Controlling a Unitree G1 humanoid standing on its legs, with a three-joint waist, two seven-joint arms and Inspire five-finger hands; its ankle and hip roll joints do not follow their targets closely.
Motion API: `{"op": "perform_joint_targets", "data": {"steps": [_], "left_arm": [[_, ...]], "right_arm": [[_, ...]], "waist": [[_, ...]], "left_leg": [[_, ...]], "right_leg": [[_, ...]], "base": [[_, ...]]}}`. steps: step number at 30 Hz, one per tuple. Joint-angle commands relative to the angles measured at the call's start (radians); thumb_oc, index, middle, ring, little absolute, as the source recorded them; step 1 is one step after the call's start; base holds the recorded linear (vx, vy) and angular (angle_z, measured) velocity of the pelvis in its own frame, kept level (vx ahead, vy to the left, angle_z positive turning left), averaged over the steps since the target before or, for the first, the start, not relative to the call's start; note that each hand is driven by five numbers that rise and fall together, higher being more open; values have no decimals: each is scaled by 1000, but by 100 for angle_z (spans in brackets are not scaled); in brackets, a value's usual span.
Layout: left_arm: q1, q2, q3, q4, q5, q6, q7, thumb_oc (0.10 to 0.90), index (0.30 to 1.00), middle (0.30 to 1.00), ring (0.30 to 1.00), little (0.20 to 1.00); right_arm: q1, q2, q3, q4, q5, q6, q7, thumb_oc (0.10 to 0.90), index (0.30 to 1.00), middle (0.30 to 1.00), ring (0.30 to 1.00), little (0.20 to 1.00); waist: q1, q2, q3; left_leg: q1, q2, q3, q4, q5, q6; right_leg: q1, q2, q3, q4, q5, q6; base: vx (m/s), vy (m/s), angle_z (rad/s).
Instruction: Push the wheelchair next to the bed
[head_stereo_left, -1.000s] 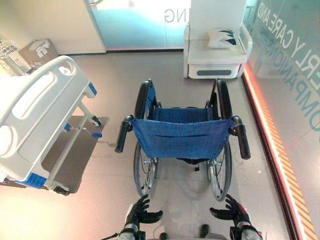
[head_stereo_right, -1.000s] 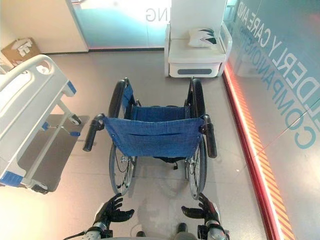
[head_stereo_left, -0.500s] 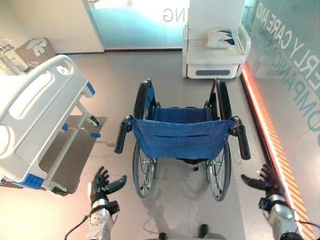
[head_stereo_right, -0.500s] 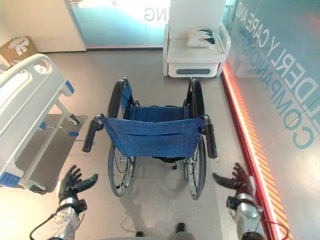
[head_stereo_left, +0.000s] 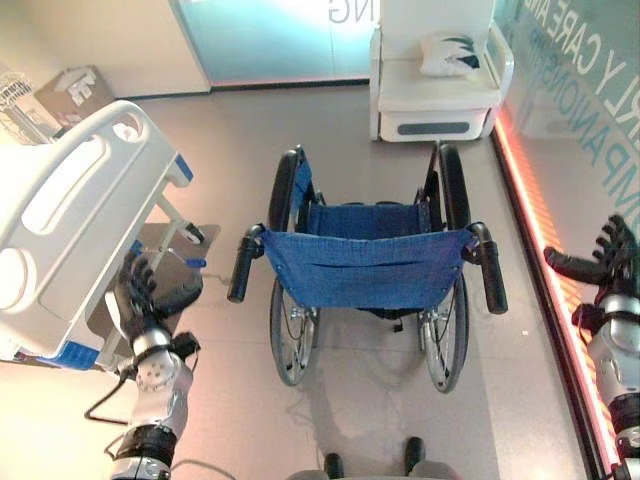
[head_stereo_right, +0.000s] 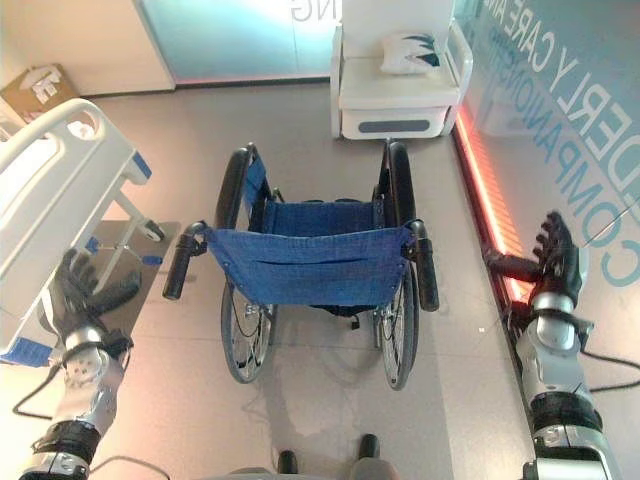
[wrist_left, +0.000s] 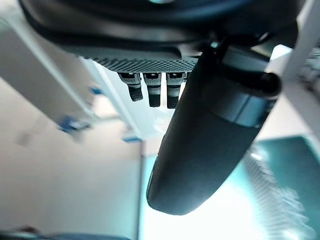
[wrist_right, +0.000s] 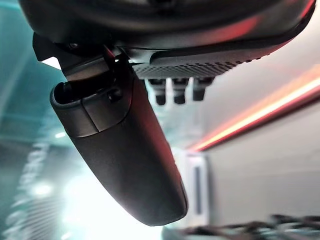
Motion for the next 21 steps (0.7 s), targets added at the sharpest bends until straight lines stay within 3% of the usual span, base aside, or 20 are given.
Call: {"op": "perform_joint_targets", "data": {"steps": [1,10,16,21], "left_arm": [[-112,146,33,-86,4,-72,-79,800,900,900,900,900],[-50,87,58,-330,-46,-113,-277,800,900,900,900,900],[72,27,110,-482,-119,-89,-451,800,900,900,900,900],[153,33,151,-549,-102,-55,-534,800,900,900,900,900]], "right_arm": [[-128,-65,0,-93,-20,-78,-46,800,900,900,900,900],[-30,46,-41,-328,-55,-92,59,800,900,900,900,900],[119,142,-64,-482,-80,-7,226,800,900,900,900,900],[199,156,-94,-558,-98,22,274,800,900,900,900,900]], "waist": [[6,-59,-48],[13,-68,-47],[12,-74,-45],[10,-79,-41]], "left_leg": [[-65,-60,-8,43,-31,18],[-75,-59,-14,35,-25,26],[-81,-55,-9,35,-22,31],[-90,-51,2,44,-21,34]], "right_leg": [[-37,12,35,108,-81,-11],[-44,21,41,104,-80,-11],[-55,26,49,113,-81,-9],[-67,29,52,124,-81,-7]], "base": [[-14,-30,4],[-2,-4,0],[0,0,0],[-3,-2,-1]]}}
